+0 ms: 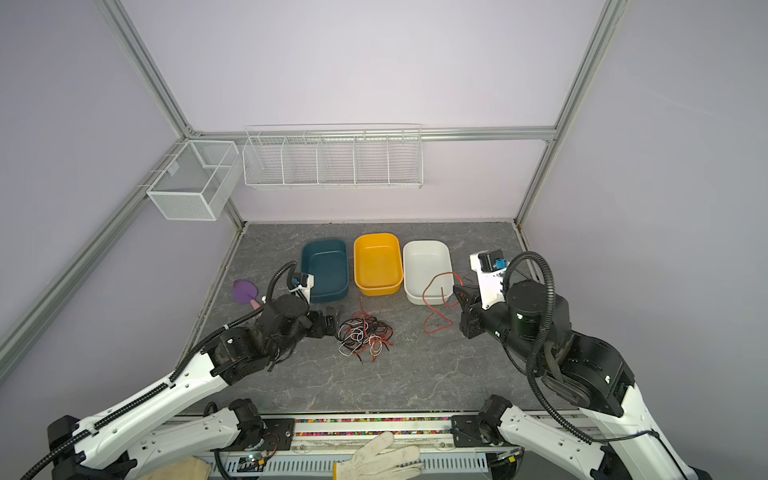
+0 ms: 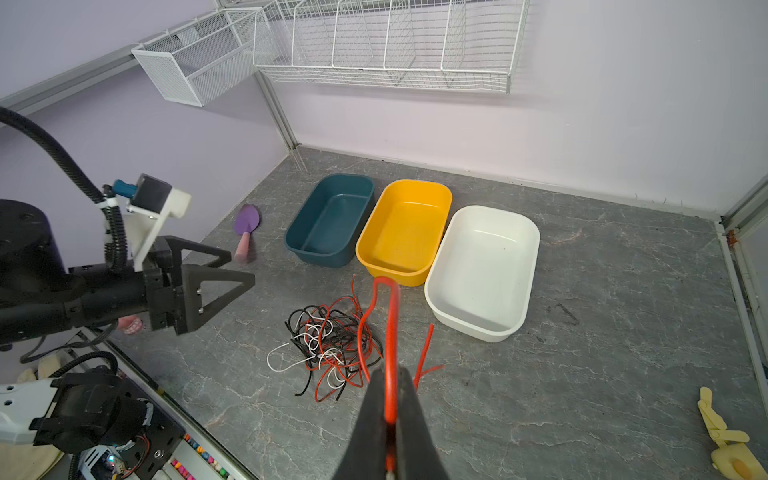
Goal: Untangle the cables
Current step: 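Carry the red wire with the right gripper over the yellow tub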
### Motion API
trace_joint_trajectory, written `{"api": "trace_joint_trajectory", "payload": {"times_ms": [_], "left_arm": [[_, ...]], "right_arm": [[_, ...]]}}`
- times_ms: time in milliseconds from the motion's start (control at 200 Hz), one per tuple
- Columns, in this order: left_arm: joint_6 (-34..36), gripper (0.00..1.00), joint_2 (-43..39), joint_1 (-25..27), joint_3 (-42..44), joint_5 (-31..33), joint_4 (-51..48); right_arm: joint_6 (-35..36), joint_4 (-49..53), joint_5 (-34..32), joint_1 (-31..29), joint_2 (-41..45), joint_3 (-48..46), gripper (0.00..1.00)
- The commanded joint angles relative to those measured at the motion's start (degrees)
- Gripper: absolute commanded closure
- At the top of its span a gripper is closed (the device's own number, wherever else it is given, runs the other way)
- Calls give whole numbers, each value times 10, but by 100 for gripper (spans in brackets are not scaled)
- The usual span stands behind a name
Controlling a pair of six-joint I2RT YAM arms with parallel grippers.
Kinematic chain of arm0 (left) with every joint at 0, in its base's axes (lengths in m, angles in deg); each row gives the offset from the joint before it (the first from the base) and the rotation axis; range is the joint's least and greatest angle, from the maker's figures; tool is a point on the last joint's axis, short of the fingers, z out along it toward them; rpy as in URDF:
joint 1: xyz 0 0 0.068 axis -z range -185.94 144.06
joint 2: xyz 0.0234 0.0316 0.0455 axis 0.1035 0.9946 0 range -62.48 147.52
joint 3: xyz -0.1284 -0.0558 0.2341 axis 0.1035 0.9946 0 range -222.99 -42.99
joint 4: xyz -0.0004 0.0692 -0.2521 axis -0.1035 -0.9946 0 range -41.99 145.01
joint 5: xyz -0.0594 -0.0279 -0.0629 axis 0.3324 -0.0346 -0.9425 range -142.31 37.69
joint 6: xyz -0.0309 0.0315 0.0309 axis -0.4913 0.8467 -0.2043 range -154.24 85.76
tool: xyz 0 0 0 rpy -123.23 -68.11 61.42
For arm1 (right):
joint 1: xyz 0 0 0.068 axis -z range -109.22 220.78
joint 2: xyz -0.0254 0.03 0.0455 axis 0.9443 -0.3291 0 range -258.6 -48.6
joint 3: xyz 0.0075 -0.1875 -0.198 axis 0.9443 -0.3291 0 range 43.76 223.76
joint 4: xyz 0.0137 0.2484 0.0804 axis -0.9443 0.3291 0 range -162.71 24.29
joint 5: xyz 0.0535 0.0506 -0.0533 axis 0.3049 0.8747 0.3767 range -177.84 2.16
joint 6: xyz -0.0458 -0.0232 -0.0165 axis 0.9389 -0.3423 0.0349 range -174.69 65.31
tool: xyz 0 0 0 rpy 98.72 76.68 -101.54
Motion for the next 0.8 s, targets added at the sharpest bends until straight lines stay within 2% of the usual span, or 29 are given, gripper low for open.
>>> {"api": "trace_joint_trajectory", "payload": {"times_ms": [0, 185, 340, 435, 595, 795], "left_arm": [[144, 1, 8, -2, -18, 35, -17], [338, 1, 28, -2, 16, 47, 78], [420, 1, 39, -4, 84, 109, 225], [425, 1, 35, -4, 124, 105, 287], [423, 1, -5, -4, 180, 63, 333], [450, 1, -70, -4, 209, 82, 353]], "right_arm": [[13, -32, -6, 3, -21, -6, 94], [15, -37, -2, 6, -69, 25, 94], [21, -36, 7, 10, -111, 61, 94], [21, -39, 15, 14, -130, 78, 94], [16, -48, 38, 30, -168, 102, 94], [6, -63, 77, 55, -226, 145, 94]]}}
